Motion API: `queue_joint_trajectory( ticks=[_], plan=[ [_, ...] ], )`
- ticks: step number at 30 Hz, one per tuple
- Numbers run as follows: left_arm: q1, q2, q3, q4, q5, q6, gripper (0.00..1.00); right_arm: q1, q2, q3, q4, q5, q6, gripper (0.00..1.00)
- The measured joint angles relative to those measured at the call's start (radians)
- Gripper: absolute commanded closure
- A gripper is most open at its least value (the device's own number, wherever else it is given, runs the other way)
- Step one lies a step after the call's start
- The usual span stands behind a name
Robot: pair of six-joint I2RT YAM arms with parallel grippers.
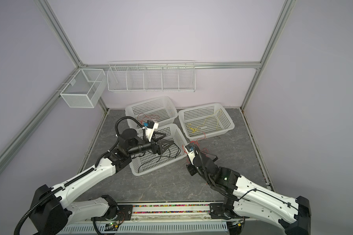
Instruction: Untangle the cables
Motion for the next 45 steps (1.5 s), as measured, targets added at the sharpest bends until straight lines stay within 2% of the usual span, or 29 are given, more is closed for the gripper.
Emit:
queue_joint_trajectory(
  ticks=[6,14,16,20,24,27,31,32,33,36,38,41,45],
  plan=[
    [-0.048,0.109,0.000,0.117,0.061,-0.039,0.14,-0.092,0.060,0.043,0.071,-0.056,0.029,0.94],
    [-0.048,0.262,0.007,0.317,0.087,-0.172,0.27,-0.117,0.135,0.079,0.153,-0.152,0.027,0.94],
    [-0.048,0.291,0.022,0.357,0.092,-0.203,0.37,-0.122,0.148,0.084,0.165,-0.174,0.023,0.94],
    [-0.049,0.325,0.047,0.400,0.089,-0.243,0.65,-0.122,0.169,0.093,0.192,-0.210,0.013,0.94],
    [-0.050,0.344,0.069,0.406,0.077,-0.263,1.00,-0.124,0.191,0.105,0.206,-0.222,0.008,0.94],
    [-0.050,0.348,0.080,0.389,0.062,-0.262,1.00,-0.128,0.209,0.110,0.206,-0.215,0.008,0.94],
    [-0.050,0.349,0.094,0.344,0.030,-0.248,1.00,-0.129,0.231,0.121,0.204,-0.196,0.008,0.89],
    [-0.050,0.350,0.099,0.330,0.019,-0.240,1.00,-0.129,0.234,0.122,0.203,-0.187,0.009,0.85],
    [-0.052,0.349,0.107,0.306,-0.002,-0.227,1.00,-0.129,0.236,0.122,0.199,-0.174,0.010,0.76],
    [-0.059,0.343,0.137,0.208,-0.109,-0.170,1.00,-0.129,0.236,0.123,0.176,-0.117,0.023,0.37],
    [-0.056,0.334,0.155,0.132,-0.208,-0.128,1.00,-0.135,0.236,0.123,0.157,-0.079,0.034,0.21],
    [-0.044,0.328,0.195,0.019,-0.343,-0.065,1.00,-0.155,0.235,0.123,0.129,-0.040,0.047,0.11],
    [-0.003,0.328,0.256,-0.091,-0.460,0.000,1.00,-0.185,0.217,0.118,0.101,-0.009,0.068,0.04]
  ],
)
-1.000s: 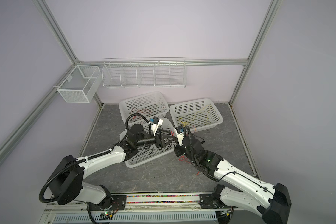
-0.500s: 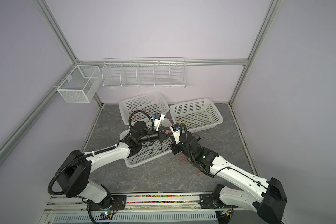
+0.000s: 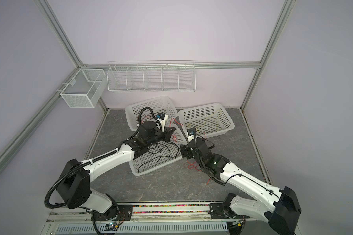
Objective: Untangle the cables
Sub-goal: 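Carry the red wire into the farthest basket with the left gripper while the right withdraws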
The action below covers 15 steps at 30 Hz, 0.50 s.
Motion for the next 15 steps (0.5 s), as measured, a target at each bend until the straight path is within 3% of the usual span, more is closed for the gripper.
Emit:
queue_joint_trajectory(
  ticks=[8,15],
  plan=[
    [0.079,0.060,0.133,-0.097,-0.249,0.155,1.00,-0.015,-0.018,-0.015,-0.050,0.042,0.021,0.01],
    [0.101,0.283,0.335,-0.169,-0.605,0.314,1.00,-0.015,-0.034,-0.042,-0.079,0.050,0.053,0.00]
  ],
)
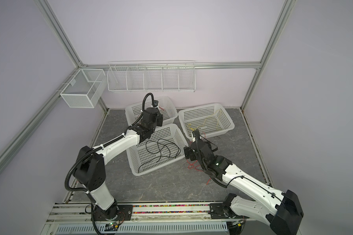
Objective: Untangle the cables
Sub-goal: 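Carry the red wire into the farthest basket with the left gripper while the right withdraws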
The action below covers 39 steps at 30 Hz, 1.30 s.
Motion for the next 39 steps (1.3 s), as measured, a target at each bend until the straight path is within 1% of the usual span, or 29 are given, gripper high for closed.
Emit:
queue_joint_trajectory(
  ticks=[4,8,11,17,24,25,27,29,35,39],
  plan=[
    [0.022,0.116,0.106,-0.079,-0.110,0.031,1.00,0.000,-0.017,-0.008,-0.021,0.000,0.017,0.00],
    [0.069,0.193,0.181,-0.153,-0.145,0.027,1.00,0.000,-0.033,-0.015,-0.031,0.000,0.031,0.00],
    [0.106,0.224,0.213,-0.198,-0.131,0.011,1.00,0.000,-0.045,-0.019,-0.037,0.001,0.038,0.00],
    [0.167,0.277,0.256,-0.243,-0.068,-0.026,1.00,0.000,-0.068,-0.035,-0.039,0.005,0.046,0.01],
    [0.178,0.339,0.306,-0.289,-0.025,-0.034,1.00,-0.001,-0.072,-0.048,-0.040,0.006,0.050,0.01],
    [0.178,0.341,0.306,-0.295,-0.015,-0.038,0.98,-0.001,-0.073,-0.050,-0.040,0.008,0.053,0.01],
    [0.179,0.341,0.307,-0.303,0.007,-0.049,0.89,-0.001,-0.073,-0.052,-0.041,0.011,0.054,0.02],
    [0.181,0.341,0.307,-0.304,0.026,-0.063,0.83,-0.001,-0.073,-0.053,-0.042,0.016,0.057,0.02],
    [0.187,0.340,0.307,-0.319,0.056,-0.085,0.55,-0.001,-0.073,-0.068,-0.042,0.024,0.062,0.02],
    [0.187,0.327,0.307,-0.322,0.073,-0.089,0.40,-0.003,-0.073,-0.076,-0.044,0.027,0.068,0.02]
  ],
)
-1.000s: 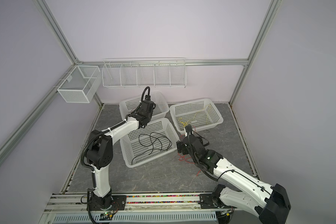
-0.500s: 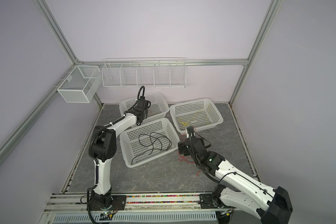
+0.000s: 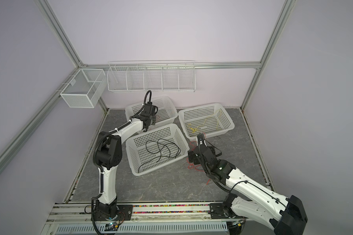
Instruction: Untangle the cables
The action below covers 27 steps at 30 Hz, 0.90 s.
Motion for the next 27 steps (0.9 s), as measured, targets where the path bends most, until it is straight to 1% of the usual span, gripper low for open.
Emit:
queue_joint_trajectory(
  ticks=[3,6,9,12,17,19,22,27],
  plan=[
    [0.000,-0.021,0.000,0.000,0.022,-0.004,0.30,-0.002,0.000,-0.003,0.000,0.003,0.000,0.02],
    [0.000,-0.051,-0.002,0.000,0.060,-0.006,0.25,-0.004,0.000,-0.003,0.000,0.007,0.000,0.03],
    [0.000,-0.098,-0.021,0.007,0.116,-0.007,0.24,-0.008,0.000,-0.003,0.000,0.008,0.001,0.04],
    [0.000,-0.153,-0.056,0.015,0.197,-0.003,0.23,-0.027,0.000,-0.003,-0.004,0.012,0.013,0.05],
    [-0.019,-0.233,-0.129,0.045,0.327,0.001,0.26,-0.102,0.024,-0.003,-0.018,-0.011,0.045,0.04],
    [-0.043,-0.261,-0.168,0.054,0.362,0.003,0.28,-0.143,0.048,-0.003,-0.019,-0.044,0.057,0.03],
    [-0.100,-0.307,-0.245,0.083,0.396,0.012,0.28,-0.198,0.084,-0.013,-0.014,-0.097,0.077,0.01],
    [-0.238,-0.409,-0.424,0.176,0.483,0.045,0.28,-0.262,0.147,-0.055,0.019,-0.169,0.101,0.16]
  ],
)
